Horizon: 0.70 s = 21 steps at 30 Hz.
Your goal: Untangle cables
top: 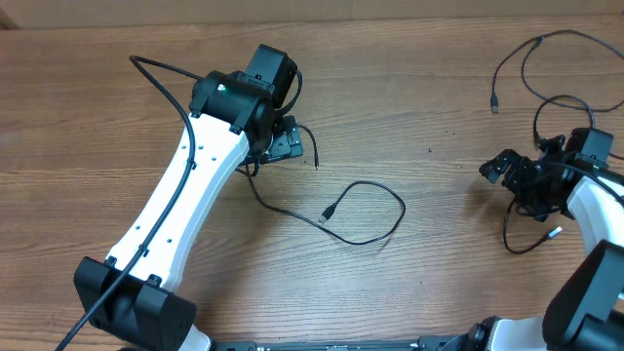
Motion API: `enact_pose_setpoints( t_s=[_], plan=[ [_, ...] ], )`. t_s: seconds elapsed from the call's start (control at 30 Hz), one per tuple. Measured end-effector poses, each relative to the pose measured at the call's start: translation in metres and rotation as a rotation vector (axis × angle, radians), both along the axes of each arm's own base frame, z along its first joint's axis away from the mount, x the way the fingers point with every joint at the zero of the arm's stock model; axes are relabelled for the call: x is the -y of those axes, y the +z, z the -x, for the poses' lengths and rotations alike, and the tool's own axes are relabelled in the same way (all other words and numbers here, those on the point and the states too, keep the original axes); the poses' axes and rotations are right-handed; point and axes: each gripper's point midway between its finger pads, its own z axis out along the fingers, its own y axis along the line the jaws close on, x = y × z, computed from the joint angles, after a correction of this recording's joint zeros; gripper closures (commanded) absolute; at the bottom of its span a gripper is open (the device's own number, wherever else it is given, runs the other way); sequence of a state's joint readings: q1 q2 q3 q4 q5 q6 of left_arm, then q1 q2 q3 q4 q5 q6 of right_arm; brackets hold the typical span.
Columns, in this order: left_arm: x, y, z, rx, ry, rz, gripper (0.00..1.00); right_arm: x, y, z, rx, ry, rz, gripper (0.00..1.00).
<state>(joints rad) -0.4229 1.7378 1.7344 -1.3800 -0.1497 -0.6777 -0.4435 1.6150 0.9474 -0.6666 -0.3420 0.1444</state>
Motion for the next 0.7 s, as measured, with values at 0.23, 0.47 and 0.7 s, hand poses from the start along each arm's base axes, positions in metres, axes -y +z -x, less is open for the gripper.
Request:
enact_pose_setpoints(
  t_s=[0.23,0.47,0.7],
  plan=[
    [0.000,0.000,0.000,0.000,0.000,0.000,0.00,0.007,-0.006,-0.019,0.053,-0.019,0.007,0.00],
    [0.000,0.000,0.000,0.000,0.000,0.000,0.00,0.026,0.004,-0.059,0.227,-0.026,0.078,0.00],
    [0.000,0.000,0.000,0.001,0.000,0.000,0.00,0.041,0.017,-0.094,0.381,-0.047,0.131,0.00]
  ],
)
